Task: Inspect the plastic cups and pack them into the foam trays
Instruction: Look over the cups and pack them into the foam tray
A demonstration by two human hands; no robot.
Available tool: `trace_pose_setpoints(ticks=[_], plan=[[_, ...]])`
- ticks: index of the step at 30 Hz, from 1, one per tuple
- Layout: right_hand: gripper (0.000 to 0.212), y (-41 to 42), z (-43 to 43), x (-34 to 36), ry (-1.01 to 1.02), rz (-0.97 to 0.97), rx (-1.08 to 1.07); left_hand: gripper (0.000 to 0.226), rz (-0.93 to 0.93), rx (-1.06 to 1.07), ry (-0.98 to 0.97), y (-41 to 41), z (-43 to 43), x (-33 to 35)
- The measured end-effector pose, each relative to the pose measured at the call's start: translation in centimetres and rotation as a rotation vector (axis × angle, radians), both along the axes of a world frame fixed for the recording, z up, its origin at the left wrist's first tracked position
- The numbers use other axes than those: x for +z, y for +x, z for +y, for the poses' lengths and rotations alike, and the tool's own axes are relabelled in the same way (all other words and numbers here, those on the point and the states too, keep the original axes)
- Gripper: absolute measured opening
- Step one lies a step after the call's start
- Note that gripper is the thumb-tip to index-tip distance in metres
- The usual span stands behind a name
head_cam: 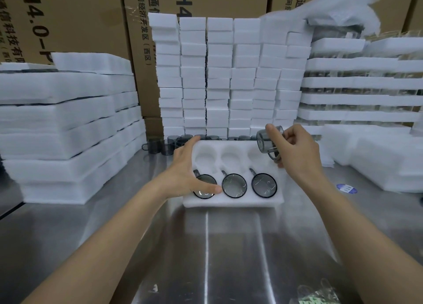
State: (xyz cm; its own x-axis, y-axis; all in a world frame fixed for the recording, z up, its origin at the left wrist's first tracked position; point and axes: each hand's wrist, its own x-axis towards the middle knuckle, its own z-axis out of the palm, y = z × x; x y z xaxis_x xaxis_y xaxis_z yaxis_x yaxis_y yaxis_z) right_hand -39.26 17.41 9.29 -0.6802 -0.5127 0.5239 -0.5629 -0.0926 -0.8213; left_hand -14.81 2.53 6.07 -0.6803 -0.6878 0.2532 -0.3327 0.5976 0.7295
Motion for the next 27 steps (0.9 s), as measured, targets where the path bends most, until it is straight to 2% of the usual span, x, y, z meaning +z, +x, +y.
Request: trace_pose_setpoints(ticks=[10, 17, 20, 23, 27], plan=[[0.079, -0.3, 0.2, 0.3, 0.005, 0.000, -0.053, 0.134, 0.011, -0.004, -0.050, -0.1, -0.5, -0.1], [0.078, -0.3, 0.1, 0.2, -0.014, -0.018, -0.061, 0.130, 0.013, -0.017, -0.067, 0.1, -0.6, -0.2], [0.069, 0.3, 0.0, -0.3, 0.041, 0.050, -0.078, 0.129, 0.013, -0.022, -0.072, 0.1, -0.5, -0.1], [0.063, 1.5, -0.5, -1.1, 0.151, 0.202, -0.140, 0.130, 0.017, -0.025, -0.073, 0.1, -0.6, -0.2], [0.069, 2.4, -0.9, -1.4, 0.245, 0.389, -0.285, 0.129, 0.023, -0.026, -0.084, 0.0, -0.7, -0.3]])
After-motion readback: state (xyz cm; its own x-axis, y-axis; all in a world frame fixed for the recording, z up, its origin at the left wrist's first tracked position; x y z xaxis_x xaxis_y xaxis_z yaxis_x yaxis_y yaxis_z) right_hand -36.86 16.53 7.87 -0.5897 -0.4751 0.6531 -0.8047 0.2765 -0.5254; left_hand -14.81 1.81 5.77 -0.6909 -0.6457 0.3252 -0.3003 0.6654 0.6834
